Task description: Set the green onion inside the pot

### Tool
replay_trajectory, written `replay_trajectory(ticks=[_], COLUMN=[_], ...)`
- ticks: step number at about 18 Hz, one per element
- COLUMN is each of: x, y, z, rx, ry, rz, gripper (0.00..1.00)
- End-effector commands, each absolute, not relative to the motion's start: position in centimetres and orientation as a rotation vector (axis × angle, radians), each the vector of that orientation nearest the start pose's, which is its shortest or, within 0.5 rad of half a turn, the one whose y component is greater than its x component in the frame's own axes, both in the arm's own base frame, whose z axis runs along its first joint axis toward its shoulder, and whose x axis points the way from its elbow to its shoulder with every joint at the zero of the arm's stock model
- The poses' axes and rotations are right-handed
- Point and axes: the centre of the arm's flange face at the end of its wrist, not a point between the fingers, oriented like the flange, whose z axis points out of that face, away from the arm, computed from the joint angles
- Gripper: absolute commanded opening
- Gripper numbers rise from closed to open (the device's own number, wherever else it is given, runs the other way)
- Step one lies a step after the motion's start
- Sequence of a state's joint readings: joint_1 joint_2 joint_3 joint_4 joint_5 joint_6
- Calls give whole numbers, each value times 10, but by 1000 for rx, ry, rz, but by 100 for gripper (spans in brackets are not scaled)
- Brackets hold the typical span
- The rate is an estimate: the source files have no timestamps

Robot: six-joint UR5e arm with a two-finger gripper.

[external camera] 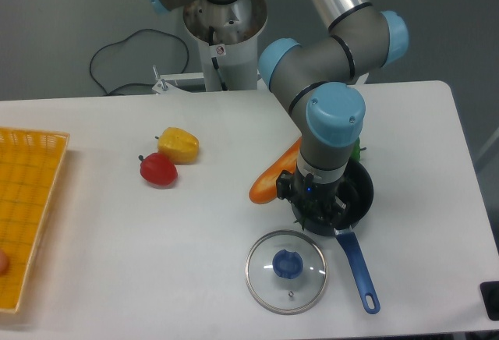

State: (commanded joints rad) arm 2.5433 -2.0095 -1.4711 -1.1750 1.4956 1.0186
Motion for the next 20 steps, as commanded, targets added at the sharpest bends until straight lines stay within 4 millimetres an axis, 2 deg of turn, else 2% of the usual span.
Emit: replay_trajectory(ticks=[1, 3, 5, 6, 7, 8, 9, 20], x=[-462, -463, -464, -464, -465, -466, -467, -456], y=[486, 486, 486, 486, 486, 486, 486, 483], z=[323, 324, 327, 330, 335, 338, 341, 361], rx=[-3047, -3047, -3046, -3042, -3036, -3033, -3031, -3008], ry=[73, 73, 71, 69, 70, 68, 56, 65], rz=[10, 13, 17, 25, 36, 43, 50, 72], gripper=[17, 53, 57, 63, 76, 96, 100, 100])
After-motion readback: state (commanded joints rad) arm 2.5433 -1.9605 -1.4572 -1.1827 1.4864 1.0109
